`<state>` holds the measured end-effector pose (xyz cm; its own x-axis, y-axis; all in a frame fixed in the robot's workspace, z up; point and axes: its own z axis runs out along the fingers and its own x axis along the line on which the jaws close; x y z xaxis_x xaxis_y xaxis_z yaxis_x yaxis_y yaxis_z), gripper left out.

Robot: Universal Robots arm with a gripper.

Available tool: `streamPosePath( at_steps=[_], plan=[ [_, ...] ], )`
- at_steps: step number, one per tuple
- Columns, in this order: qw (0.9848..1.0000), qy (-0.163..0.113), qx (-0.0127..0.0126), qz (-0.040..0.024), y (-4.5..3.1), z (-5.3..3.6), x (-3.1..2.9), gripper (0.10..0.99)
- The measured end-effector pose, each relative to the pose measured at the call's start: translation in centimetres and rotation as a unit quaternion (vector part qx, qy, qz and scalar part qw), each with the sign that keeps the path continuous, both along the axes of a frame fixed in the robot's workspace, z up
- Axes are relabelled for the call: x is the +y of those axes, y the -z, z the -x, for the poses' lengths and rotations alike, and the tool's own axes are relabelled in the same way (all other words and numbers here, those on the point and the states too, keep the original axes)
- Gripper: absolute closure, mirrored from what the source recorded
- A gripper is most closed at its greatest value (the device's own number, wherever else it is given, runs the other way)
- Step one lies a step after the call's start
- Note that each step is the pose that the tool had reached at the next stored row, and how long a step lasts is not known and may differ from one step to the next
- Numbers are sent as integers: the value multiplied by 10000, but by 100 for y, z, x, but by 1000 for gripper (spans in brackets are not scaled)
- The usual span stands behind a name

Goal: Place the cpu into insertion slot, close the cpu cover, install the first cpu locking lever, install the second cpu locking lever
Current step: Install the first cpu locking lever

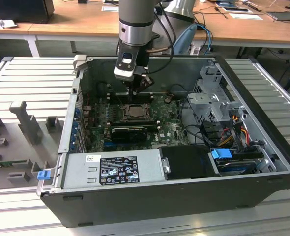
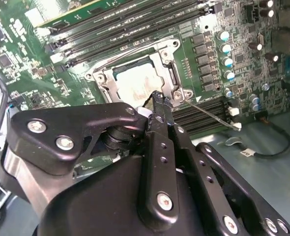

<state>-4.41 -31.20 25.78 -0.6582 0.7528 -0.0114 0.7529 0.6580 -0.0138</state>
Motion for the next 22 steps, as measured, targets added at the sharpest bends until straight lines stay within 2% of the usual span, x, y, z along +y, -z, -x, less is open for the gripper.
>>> streamPosePath(
  at_steps=[3, 6, 11, 15, 16, 19, 21, 22],
  plan=[
    [9998, -211, 0, 0, 0, 0, 0, 980],
    [9980, -627, 0, 0, 5, 0, 0, 980],
    [9921, -1258, -12, 1, 11, 0, 0, 980],
    [9886, -1504, -18, 2, 12, 4, -3, 980],
    [9870, -1606, -19, 2, 12, 5, -3, 980],
    [9837, -1801, -19, 1, 12, 5, -3, 980],
    [9822, -1880, -19, 1, 12, 5, -3, 980],
    [9807, -1957, -19, 1, 12, 5, -3, 980]
  ],
)
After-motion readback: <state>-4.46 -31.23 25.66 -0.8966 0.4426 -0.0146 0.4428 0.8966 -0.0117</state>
